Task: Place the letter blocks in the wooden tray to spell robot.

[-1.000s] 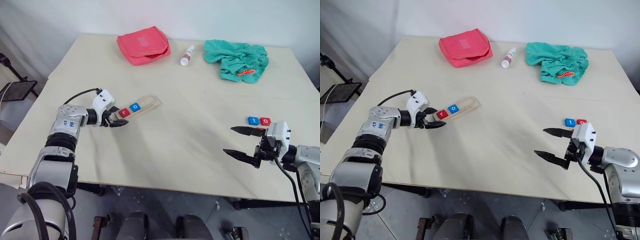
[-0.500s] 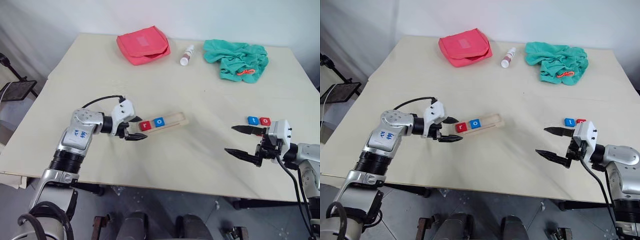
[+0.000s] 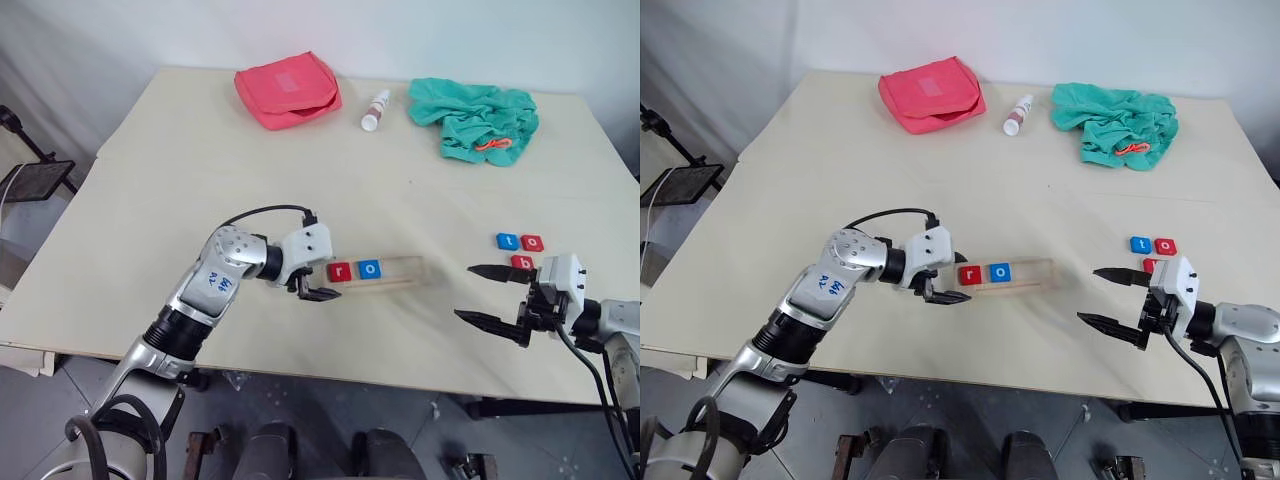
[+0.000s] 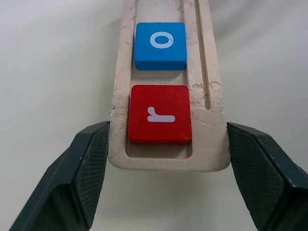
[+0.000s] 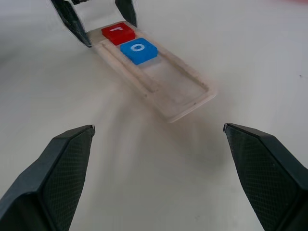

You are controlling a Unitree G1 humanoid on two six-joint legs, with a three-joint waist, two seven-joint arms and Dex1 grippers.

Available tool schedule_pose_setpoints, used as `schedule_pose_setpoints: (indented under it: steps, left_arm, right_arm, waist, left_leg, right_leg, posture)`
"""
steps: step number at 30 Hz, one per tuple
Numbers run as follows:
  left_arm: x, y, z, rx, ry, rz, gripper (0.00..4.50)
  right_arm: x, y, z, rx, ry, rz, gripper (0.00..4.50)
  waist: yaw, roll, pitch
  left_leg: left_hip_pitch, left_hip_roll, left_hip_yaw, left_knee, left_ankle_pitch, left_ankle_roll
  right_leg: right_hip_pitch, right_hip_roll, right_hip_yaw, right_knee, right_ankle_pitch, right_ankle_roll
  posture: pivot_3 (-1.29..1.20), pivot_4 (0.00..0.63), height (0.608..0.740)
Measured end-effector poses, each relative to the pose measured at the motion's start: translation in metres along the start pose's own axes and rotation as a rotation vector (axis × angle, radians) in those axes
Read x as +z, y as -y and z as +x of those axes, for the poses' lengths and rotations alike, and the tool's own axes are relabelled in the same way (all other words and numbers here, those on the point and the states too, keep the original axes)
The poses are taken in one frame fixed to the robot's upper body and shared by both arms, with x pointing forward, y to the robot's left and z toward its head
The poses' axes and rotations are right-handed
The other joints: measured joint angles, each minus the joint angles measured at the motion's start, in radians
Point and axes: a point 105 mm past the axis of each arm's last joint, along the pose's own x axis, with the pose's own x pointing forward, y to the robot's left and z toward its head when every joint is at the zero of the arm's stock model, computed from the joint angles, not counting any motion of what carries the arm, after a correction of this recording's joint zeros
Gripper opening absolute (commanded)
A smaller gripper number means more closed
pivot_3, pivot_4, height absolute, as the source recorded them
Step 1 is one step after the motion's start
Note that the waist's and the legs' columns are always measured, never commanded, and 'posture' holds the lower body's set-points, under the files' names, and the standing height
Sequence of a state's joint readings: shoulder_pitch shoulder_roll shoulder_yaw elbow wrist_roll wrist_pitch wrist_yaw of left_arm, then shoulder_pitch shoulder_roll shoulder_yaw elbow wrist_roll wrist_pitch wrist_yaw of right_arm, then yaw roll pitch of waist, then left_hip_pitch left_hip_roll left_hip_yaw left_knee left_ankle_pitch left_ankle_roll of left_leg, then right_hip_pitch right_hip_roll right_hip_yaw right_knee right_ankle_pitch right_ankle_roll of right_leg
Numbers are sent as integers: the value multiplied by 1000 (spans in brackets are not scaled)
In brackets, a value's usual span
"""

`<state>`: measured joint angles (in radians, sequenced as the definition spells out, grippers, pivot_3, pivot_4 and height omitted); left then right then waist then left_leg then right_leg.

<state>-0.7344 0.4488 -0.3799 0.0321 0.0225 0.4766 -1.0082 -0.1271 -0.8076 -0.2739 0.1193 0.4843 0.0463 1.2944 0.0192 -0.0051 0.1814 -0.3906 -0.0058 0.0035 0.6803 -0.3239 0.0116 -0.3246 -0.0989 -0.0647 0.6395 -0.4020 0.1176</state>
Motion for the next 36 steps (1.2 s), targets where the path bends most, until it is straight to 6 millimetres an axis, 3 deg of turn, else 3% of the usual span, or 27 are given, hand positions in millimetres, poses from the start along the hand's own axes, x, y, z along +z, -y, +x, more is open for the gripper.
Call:
schedule_pose_setpoints:
  steps: [18, 20, 22, 27, 30, 36]
  left_arm:
    - [1, 22, 16, -50, -32, 6, 3400]
    - [-1, 24, 16, -56, -39, 9, 4123]
    - [-1, 25, 16, -59, -41, 15, 4479]
    - [-1, 25, 16, -61, -33, 41, 4479]
    - [-4, 22, 8, -58, -33, 52, 4479]
    - [5, 2, -32, 21, 113, 41, 4479]
  right_arm:
    - [-1, -1, -11, -56, -13, 3, 4500]
    - [-1, -1, -11, -59, -14, 4, 4500]
    - [-2, -1, -11, -62, -15, 6, 4500]
    - [1, -3, -10, -53, -16, 0, 4500]
    - [1, -5, -10, -57, -16, -2, 4500]
    - [6, 2, -20, -155, -13, 1, 4500]
  waist:
    - [5, 0, 0]
    - [5, 0, 0]
    - [6, 0, 0]
    - [6, 0, 0]
    - [5, 0, 0]
    - [5, 0, 0]
  left_leg:
    - [0, 0, 0, 0, 0, 0]
    - [0, 0, 0, 0, 0, 0]
    - [0, 0, 0, 0, 0, 0]
    - [0, 0, 0, 0, 0, 0]
    - [0, 0, 0, 0, 0, 0]
    - [0, 0, 0, 0, 0, 0]
  right_leg:
    - [1, 0, 0, -2, 0, 0]
    - [1, 0, 0, -2, 0, 0]
    - [1, 0, 0, -2, 0, 0]
    - [1, 0, 0, -2, 0, 0]
    - [1, 0, 0, -2, 0, 0]
    - [1, -2, 0, -2, 0, 0]
  posture:
    - [0, 150, 740]
    - [0, 150, 740]
    - [0, 150, 740]
    - [0, 150, 740]
    - [0, 150, 740]
    - [0, 150, 740]
